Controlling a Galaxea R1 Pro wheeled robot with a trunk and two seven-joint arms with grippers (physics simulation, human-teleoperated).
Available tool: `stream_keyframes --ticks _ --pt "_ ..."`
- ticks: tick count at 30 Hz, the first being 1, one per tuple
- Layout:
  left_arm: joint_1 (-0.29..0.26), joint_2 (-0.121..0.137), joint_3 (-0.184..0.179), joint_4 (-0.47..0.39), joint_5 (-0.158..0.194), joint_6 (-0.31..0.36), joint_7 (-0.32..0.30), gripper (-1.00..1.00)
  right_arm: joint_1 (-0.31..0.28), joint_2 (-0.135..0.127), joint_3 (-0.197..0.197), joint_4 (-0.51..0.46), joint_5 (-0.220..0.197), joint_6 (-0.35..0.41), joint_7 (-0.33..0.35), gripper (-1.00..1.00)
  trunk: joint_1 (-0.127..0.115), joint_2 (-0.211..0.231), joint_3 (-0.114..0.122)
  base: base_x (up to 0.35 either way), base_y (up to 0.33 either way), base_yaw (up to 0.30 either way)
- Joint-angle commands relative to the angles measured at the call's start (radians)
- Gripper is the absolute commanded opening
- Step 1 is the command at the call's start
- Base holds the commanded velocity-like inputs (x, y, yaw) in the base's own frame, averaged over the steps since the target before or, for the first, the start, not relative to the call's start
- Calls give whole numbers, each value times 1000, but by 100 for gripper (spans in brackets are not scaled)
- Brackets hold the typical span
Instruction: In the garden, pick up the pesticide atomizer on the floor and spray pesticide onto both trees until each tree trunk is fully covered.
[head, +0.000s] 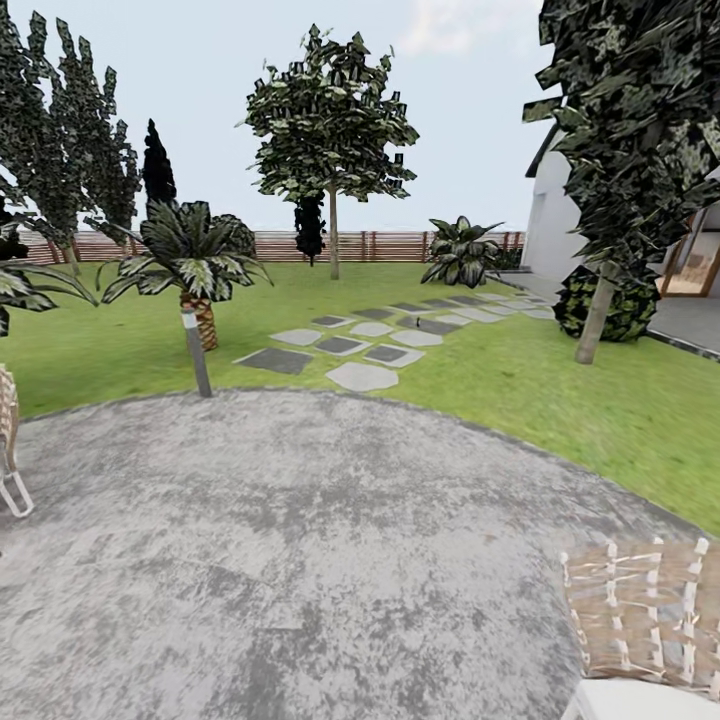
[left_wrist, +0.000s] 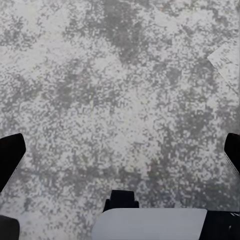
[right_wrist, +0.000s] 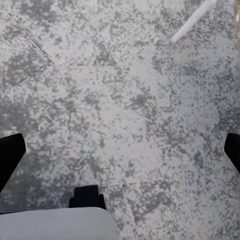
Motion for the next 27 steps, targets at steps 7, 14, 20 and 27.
stream_keyframes --ticks 7,14,20,27 --pt "0 0 1 -1 0 -1 0 100 -1 0 1 1 0 -3 -2 100 1 0 -1 350 0 0" --pt "0 0 1 -1 -1 -1 0 100 -1 0 1 1 0 -3 -2 100 1 0 -1 350 0 0" --pt "0 -1 1 -1 0 -1 0 100 -1 0 1 1 0 -3 -2 100 1 0 -1 350 0 0" --pt "0 -1 1 -1 0 -1 0 100 -1 0 1 1 0 -3 -2 100 1 0 -1 350 0 0"
